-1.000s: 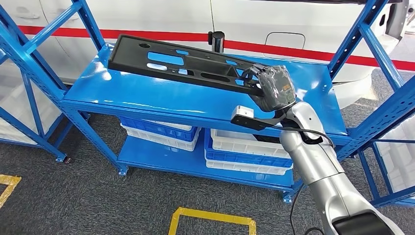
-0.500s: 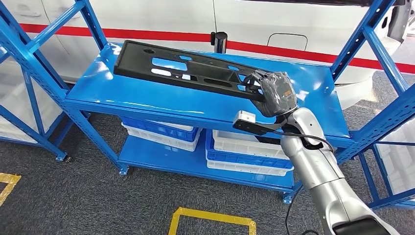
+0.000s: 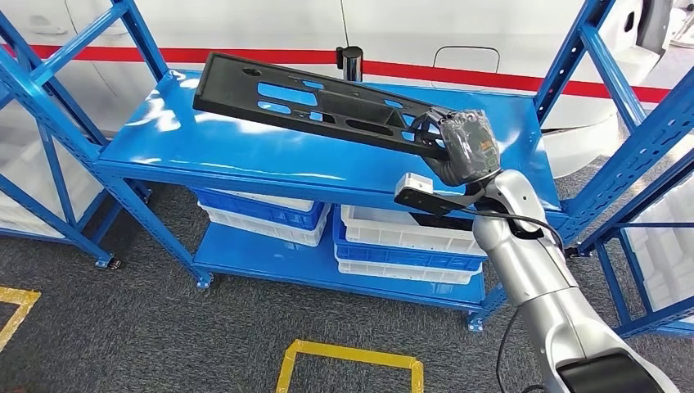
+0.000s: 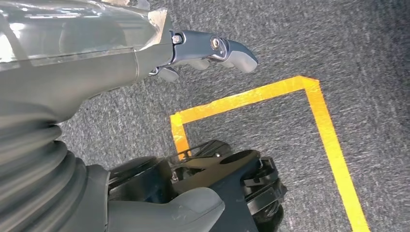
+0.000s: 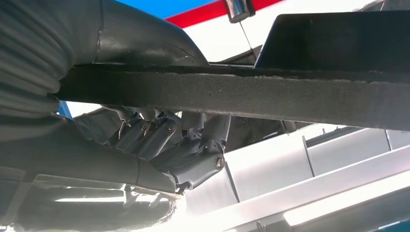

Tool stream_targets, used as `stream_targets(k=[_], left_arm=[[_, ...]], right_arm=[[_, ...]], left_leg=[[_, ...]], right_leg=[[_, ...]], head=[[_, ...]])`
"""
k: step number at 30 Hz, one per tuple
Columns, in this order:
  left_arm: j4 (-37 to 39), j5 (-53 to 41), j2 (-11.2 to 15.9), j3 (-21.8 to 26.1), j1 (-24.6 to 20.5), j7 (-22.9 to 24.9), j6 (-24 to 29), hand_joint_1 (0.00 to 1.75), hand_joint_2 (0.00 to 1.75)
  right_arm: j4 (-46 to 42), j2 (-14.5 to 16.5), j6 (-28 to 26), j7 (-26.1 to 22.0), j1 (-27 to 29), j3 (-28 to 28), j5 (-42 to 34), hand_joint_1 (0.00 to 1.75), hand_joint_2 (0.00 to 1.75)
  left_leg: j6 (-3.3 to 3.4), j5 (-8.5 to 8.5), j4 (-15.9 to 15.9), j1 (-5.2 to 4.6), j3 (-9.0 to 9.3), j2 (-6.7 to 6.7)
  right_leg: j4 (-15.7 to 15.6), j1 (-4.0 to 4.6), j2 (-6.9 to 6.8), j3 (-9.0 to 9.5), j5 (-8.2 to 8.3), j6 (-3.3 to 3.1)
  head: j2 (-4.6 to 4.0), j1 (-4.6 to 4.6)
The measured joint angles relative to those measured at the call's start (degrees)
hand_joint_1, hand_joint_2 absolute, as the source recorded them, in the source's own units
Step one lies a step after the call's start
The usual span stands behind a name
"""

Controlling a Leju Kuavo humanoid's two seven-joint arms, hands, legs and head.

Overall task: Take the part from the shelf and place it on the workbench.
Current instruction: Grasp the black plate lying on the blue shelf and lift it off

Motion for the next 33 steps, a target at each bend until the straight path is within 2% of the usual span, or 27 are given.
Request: stream_targets(k=[1, 3, 4, 5, 8, 9, 10, 11, 13, 14, 15, 16, 17, 19, 20, 21, 22, 23, 24, 25, 26, 27, 28, 29, 30, 31, 33], left_arm=[[-0.01, -0.05, 0.00, 0.01, -0.02, 0.00, -0.01, 0.00, 1.75], [-0.03, -0.16, 0.03, 0.01, -0.17, 0.01, -0.05, 0.00, 1.75], [-0.04, -0.24, 0.03, 0.01, -0.28, 0.01, -0.08, 0.00, 1.75], [-0.05, -0.32, 0.04, 0.01, -0.37, 0.03, -0.10, 0.00, 1.75], [-0.06, -0.47, 0.01, 0.01, -0.47, 0.13, -0.12, 0.00, 1.75], [-0.06, -0.48, -0.03, 0.01, -0.51, 0.14, -0.12, 0.00, 1.75], [-0.06, -0.48, -0.05, 0.02, -0.57, 0.14, -0.12, 0.00, 1.75], [-0.06, -0.50, -0.09, 0.02, -0.62, 0.14, -0.13, 0.00, 1.75], [-0.06, -0.55, -0.08, 0.03, -0.66, 0.15, -0.14, 0.00, 1.75], [-0.06, -0.57, -0.09, 0.03, -0.66, 0.15, -0.15, 0.00, 1.75], [-0.06, -0.57, -0.09, 0.03, -0.66, 0.15, -0.15, 0.00, 1.75], [-0.06, -0.59, -0.10, 0.03, -0.66, 0.15, -0.15, 0.00, 1.75], [-0.06, -0.60, -0.11, 0.03, -0.66, 0.15, -0.16, 0.00, 1.75], [-0.07, -0.63, -0.18, 0.03, -0.70, 0.15, -0.18, 0.00, 1.75], [-0.07, -0.63, -0.21, 0.03, -0.72, 0.15, -0.19, 0.00, 1.75], [-0.07, -0.64, -0.25, 0.03, -0.74, 0.15, -0.19, 0.00, 1.75], [-0.06, -0.65, -0.28, 0.03, -0.73, 0.14, -0.19, 0.00, 1.75], [-0.06, -0.65, -0.27, 0.03, -0.70, 0.13, -0.19, 0.00, 1.75], [-0.06, -0.65, -0.27, 0.04, -0.67, 0.10, -0.19, 0.00, 1.75], [-0.06, -0.65, -0.25, 0.04, -0.64, 0.08, -0.19, 0.00, 1.75], [-0.06, -0.65, -0.21, 0.05, -0.63, 0.04, -0.19, 0.00, 1.75], [-0.06, -0.64, -0.20, 0.05, -0.63, 0.01, -0.19, 0.00, 1.75], [-0.06, -0.63, -0.17, 0.05, -0.63, -0.02, -0.19, 0.00, 1.75], [-0.06, -0.63, -0.14, 0.05, -0.63, -0.04, -0.19, 0.00, 1.75], [-0.06, -0.62, -0.11, 0.05, -0.62, -0.08, -0.19, 0.00, 1.75], [-0.06, -0.62, -0.09, 0.05, -0.61, -0.13, -0.20, 0.00, 1.75], [-0.07, -0.62, -0.05, 0.06, -0.66, -0.24, -0.21, 0.00, 1.75]], right_arm=[[0.28, 0.03, -0.07, -0.08, -0.12, 0.00, -0.05, 1.73, 1.75], [0.69, 0.03, -0.23, -0.14, -0.49, -0.02, -0.10, 1.73, 1.75], [0.84, -0.01, -0.30, -0.15, -0.70, -0.04, -0.11, 1.73, 1.75], [0.94, -0.03, -0.38, -0.15, -0.86, -0.05, -0.13, 1.73, 1.75], [1.12, -0.07, -0.60, -0.15, -1.00, -0.05, -0.16, 1.73, 1.75], [1.18, -0.15, -0.65, -0.15, -1.00, -0.05, -0.16, 1.73, 1.75], [1.25, -0.24, -0.68, -0.15, -1.01, -0.06, -0.16, 1.73, 1.75], [1.33, -0.32, -0.71, -0.15, -1.02, -0.06, -0.15, 1.73, 1.75], [1.54, -0.39, -0.73, -0.15, -0.99, -0.04, -0.14, 1.73, 1.75], [1.67, -0.42, -0.73, -0.15, -0.97, -0.03, -0.11, 1.73, 1.75], [1.79, -0.43, -0.73, -0.15, -0.96, -0.02, -0.09, 1.73, 1.75], [1.87, -0.44, -0.73, -0.14, -0.97, -0.01, -0.07, 1.73, 1.75], [1.91, -0.44, -0.73, -0.13, -1.04, -0.01, -0.05, 1.73, 1.75], [1.91, -0.37, -0.75, -0.08, -1.33, -0.02, -0.03, 1.73, 1.75], [1.91, -0.33, -0.78, -0.04, -1.48, -0.02, -0.02, 1.73, 1.75], [1.91, -0.29, -0.81, -0.02, -1.59, -0.03, 0.01, 1.73, 1.75], [1.92, -0.27, -0.85, 0.02, -1.62, -0.03, 0.03, 1.73, 1.75], [1.93, -0.26, -0.89, 0.08, -1.69, -0.02, 0.03, 1.73, 1.75], [1.94, -0.19, -0.90, 0.13, -1.76, 0.00, 0.04, 1.73, 1.75], [1.95, -0.08, -0.91, 0.18, -1.84, 0.03, 0.04, 1.73, 1.75], [1.95, 0.06, -0.91, 0.20, -1.90, 0.07, 0.04, 1.73, 1.75], [1.95, 0.21, -0.91, 0.20, -1.94, 0.10, 0.05, 1.73, 1.75], [1.95, 0.30, -0.91, 0.20, -1.93, 0.13, 0.07, 1.73, 1.75], [1.95, 0.36, -0.93, 0.22, -1.89, 0.17, 0.11, 1.73, 1.75], [1.95, 0.38, -0.96, 0.27, -1.85, 0.23, 0.17, 1.73, 1.75], [1.95, 0.38, -0.99, 0.36, -1.81, 0.30, 0.27, 1.73, 1.75], [1.86, 0.37, -1.06, 0.68, -1.74, 0.39, 0.53, 1.73, 1.75]], left_leg=[[0.27, 1.05, -2.53, -0.01, 1.99, 0.00], [0.87, 3.27, -10.43, -0.17, 7.46, 0.00], [1.10, 3.94, -13.43, -0.35, 9.34, -0.02], [1.30, 4.18, -14.90, -0.57, 10.15, -0.04], [2.23, 5.56, -15.61, -1.06, 9.62, 0.02], [2.70, 6.35, -15.92, -1.06, 9.28, 0.12], [3.18, 7.19, -16.23, -0.99, 8.80, 0.22], [3.53, 7.92, -16.39, -0.93, 8.18, 0.31], [3.94, 9.14, -16.40, -1.00, 6.57, 0.31], [3.92, 9.77, -16.37, -1.04, 5.72, 0.31], [3.86, 10.39, -16.34, -1.08, 4.89, 0.30], [3.75, 11.00, -16.32, -1.13, 4.10, 0.28], [3.61, 11.60, -16.30, -1.18, 3.38, 0.25], [3.13, 12.71, -16.26, -1.36, 2.28, 0.23], [2.81, 13.23, -16.28, -1.43, 2.01, 0.24], [2.47, 13.73, -16.40, -1.44, 1.87, 0.25], [2.14, 14.19, -16.60, -1.40, 1.87, 0.24], [1.79, 14.35, -16.61, -1.28, 1.78, 0.14], [1.41, 13.65, -16.22, -1.13, 1.49, 0.05], [0.98, 11.81, -14.90, -0.97, 0.99, -0.03], [0.52, 9.03, -12.41, -0.71, 0.22, -0.09], [0.02, 5.87, -9.03, -0.52, -0.68, -0.09], [-0.44, 3.28, -5.27, -0.26, -1.49, -0.08], [-0.86, 1.90, -2.12, 0.01, -1.93, -0.05], [-1.23, 1.80, -0.42, 0.30, -1.65, -0.02], [-1.54, 2.68, -0.62, 0.61, -0.37, 0.00], [-2.00, 4.64, -6.29, 1.20, 5.07, 0.02]], right_leg=[[0.00, 0.07, -0.02, -0.37, 0.36, 0.10], [-0.01, 0.26, -0.02, -0.89, 1.08, 0.50], [-0.04, 0.35, -0.05, -1.04, 1.40, 0.79], [-0.09, 0.41, -0.09, -1.09, 1.70, 1.15], [-0.57, 0.44, -0.16, -1.29, 2.64, 2.33], [-0.11, 0.45, -0.14, -1.86, 2.04, 2.39], [1.47, 0.47, -0.12, -2.79, 0.49, 2.19], [4.26, 0.43, -0.11, -3.96, -1.87, 1.80], [11.87, 0.48, -0.09, -6.20, -6.56, 1.42], [14.63, 0.50, -0.08, -6.44, -7.73, 1.62], [15.61, 0.54, -0.08, -5.72, -7.96, 2.00], [14.32, 0.58, -0.08, -3.83, -7.42, 2.41], [11.08, 0.61, -0.09, -0.92, -6.64, 2.64], [3.07, 0.96, -0.08, 5.17, -6.37, 2.38], [0.39, 1.18, -0.07, 6.66, -6.53, 2.07], [-0.88, 1.47, -0.04, 7.16, -6.69, 1.71], [-1.02, 1.62, -0.02, 6.78, -6.30, 1.40], [-1.27, 1.26, -0.07, 6.52, -5.81, 0.97], [-1.37, 0.96, -0.13, 6.44, -5.25, 0.49], [-1.54, 0.58, -0.22, 6.17, -4.57, -0.08], [-1.61, 0.24, -0.29, 5.75, -3.83, -0.50], [-1.59, 0.30, -0.31, 5.06, -3.17, -0.75], [-1.56, 0.27, -0.33, 4.29, -2.51, -0.83], [-1.51, 0.22, -0.33, 3.49, -1.89, -0.67], [-1.46, 0.13, -0.34, 2.67, -1.27, -0.45], [-1.40, -0.01, -0.35, 1.86, -0.68, -0.14], [-1.21, -0.29, -0.36, 0.50, 0.40, 0.67]], head=[[0.00, 0.01], [0.00, 0.01], [0.00, 0.07], [0.00, 0.11], [0.00, 0.18], [0.00, 0.21], [0.00, 0.25], [0.00, 0.31], [0.00, 0.39], [0.00, 0.38], [0.00, 0.38], [0.00, 0.39], [0.00, 0.39], [0.00, 0.29], [0.00, 0.27], [0.00, 0.22], [0.00, 0.19], [0.00, 0.27], [0.00, 0.22], [0.00, 0.14], [0.00, 0.06], [0.00, -0.05], [0.00, -0.12], [0.00, -0.10], [0.00, -0.13], [0.00, -0.12], [0.00, -0.16]])
